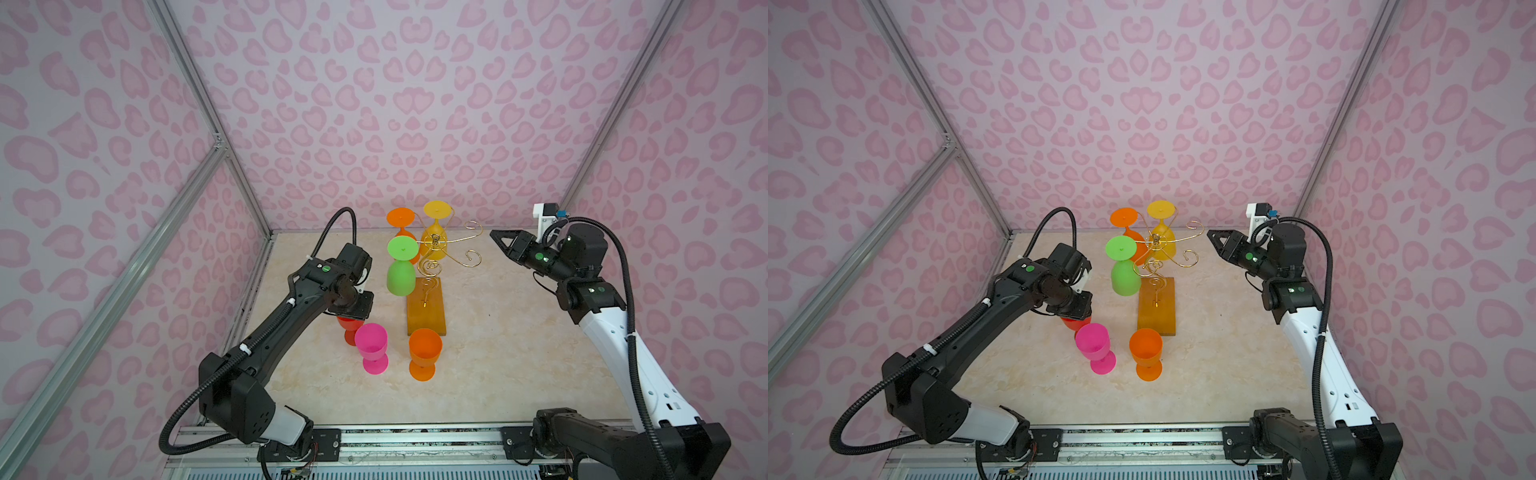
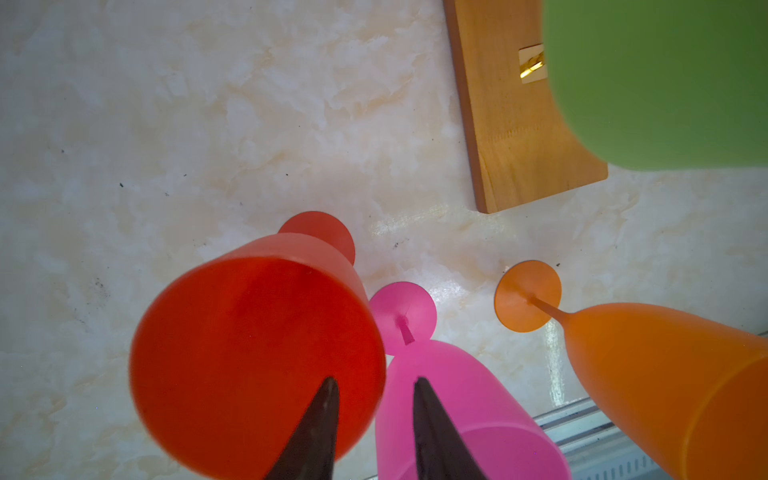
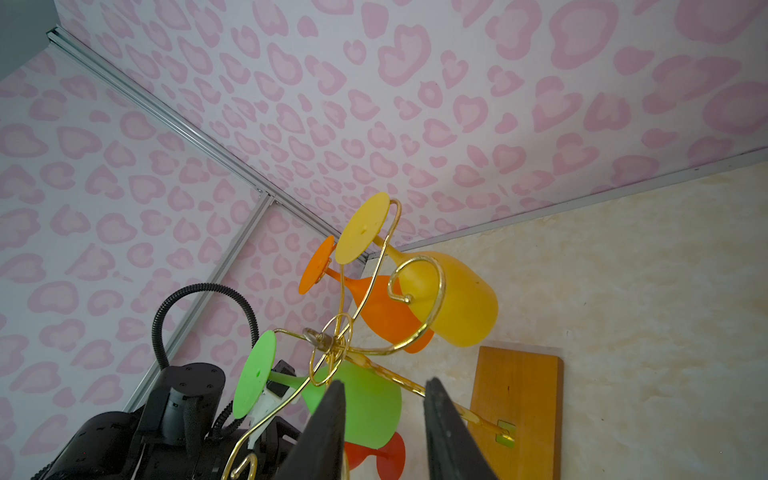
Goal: Take the wine glass off the wine glass rack
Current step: 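Lower the red glass upright onto the table beside the magenta glass with the left gripper, then open the left gripper and raise it off the red glass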
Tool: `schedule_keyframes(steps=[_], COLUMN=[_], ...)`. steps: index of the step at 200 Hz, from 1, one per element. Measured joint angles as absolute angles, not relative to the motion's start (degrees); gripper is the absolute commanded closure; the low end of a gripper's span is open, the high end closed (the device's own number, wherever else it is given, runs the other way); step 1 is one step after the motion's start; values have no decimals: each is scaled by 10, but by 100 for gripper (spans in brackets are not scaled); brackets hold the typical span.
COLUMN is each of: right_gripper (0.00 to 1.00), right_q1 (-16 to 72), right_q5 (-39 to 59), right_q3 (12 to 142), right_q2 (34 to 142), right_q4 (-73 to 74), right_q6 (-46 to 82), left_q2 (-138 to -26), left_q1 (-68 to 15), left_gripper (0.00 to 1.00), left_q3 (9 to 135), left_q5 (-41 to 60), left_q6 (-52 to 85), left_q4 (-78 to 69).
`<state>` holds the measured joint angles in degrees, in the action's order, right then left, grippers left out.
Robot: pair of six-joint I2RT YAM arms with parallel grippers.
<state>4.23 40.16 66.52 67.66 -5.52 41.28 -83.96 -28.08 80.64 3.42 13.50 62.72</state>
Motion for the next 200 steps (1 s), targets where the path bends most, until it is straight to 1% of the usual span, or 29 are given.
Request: schedule_keyframes(steps=[8, 10, 13, 55, 90, 109, 144, 176, 200], right_gripper=[67, 67, 67, 67, 67, 67, 67, 67, 67], right_q1=[42, 42, 42, 40, 37, 37, 35, 28, 23], right_q5=[402, 402, 402, 402, 405, 406, 408, 408, 410], right_q3=[664, 664, 663, 661, 652, 647, 643, 640, 635], right_q2=[677, 677, 677, 676, 675, 674, 669, 663, 660], right_q4=[-55, -55, -55, -55, -54, -54, -54, -50, -46], right_q6=[414, 414, 414, 414, 415, 417, 421, 425, 425], left_q2=[-834, -833, -830, -766, -680, -645, -635, -665, -678], left_q1=[-282, -282, -282, -282, -274, -248, -195, -189, -188], left_gripper=[65, 61, 60, 54, 38, 32, 28, 29, 29], left_q3=[811, 812, 814, 836, 833, 814, 755, 706, 691], left_q5=[34, 34, 34, 55, 119, 156, 259, 361, 406], left_q6=[135, 135, 135, 155, 204, 248, 364, 495, 557], left_q4=[628, 629, 629, 620, 546, 484, 333, 199, 125])
